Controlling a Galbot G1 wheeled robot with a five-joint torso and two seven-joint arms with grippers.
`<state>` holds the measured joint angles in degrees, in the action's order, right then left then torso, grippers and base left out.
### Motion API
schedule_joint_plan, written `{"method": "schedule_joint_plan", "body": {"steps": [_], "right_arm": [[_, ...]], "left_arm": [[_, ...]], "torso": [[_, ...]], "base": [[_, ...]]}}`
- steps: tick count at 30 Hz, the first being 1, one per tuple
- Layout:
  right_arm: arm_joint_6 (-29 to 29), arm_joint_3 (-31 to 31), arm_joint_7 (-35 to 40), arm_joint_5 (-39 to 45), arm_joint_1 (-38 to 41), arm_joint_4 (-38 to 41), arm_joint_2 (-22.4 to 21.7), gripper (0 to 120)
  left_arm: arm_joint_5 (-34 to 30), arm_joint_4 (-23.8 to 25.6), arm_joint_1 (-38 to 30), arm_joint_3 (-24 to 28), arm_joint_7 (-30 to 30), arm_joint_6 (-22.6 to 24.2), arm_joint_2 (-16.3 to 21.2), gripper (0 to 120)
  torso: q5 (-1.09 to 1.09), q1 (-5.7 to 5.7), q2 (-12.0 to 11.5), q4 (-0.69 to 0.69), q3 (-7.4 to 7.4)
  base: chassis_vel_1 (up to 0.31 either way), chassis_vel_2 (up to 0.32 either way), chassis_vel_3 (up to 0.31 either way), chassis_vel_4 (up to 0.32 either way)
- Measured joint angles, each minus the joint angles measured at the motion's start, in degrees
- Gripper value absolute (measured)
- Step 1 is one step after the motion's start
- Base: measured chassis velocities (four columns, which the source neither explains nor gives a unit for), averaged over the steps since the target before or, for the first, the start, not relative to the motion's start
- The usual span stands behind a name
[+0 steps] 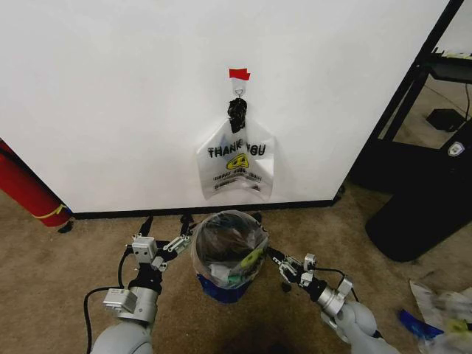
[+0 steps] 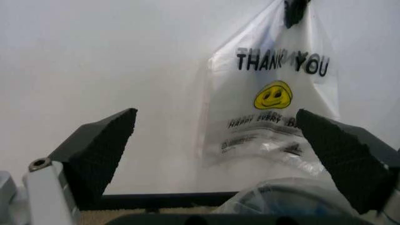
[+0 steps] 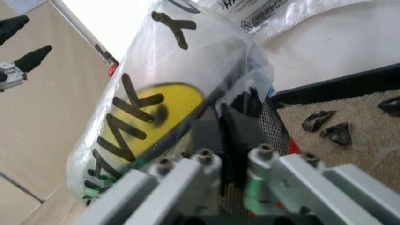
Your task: Pick up the garbage bag from the wall and place it over the trash bin.
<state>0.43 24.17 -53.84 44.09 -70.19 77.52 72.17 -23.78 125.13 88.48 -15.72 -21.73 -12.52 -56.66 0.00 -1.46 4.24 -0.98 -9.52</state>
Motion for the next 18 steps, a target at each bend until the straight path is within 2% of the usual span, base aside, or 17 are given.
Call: {"method": "schedule_joint_plan", "body": {"steps": [12,17,18], "right_arm": [[0.15,0.11,3.25,0.84,-0.03,-0.95,0.56,0],[-0.10,0.17,3.69,4.29,-1.26,0.46,0.26,0],[-0.41,0.30,3.51,5.65,-1.77,1.01,0.08,3]], "left_arm": [[0.00,0.17,0.08,0.08,-0.05,0.20,0.31,100],[0.00,0.47,0.19,0.05,-0.06,0.25,0.33,100],[0.00,0.50,0.17,0.06,-0.07,0.27,0.30,100]], "torso": [[0.00,0.00,0.00,0.01,0.00],[0.00,0.00,0.00,0.00,0.00],[0.00,0.00,0.01,0.00,0.01]], "base": [[0.000,0.000,0.000,0.000],[0.000,0.000,0.000,0.000],[0.000,0.000,0.000,0.000]]}}
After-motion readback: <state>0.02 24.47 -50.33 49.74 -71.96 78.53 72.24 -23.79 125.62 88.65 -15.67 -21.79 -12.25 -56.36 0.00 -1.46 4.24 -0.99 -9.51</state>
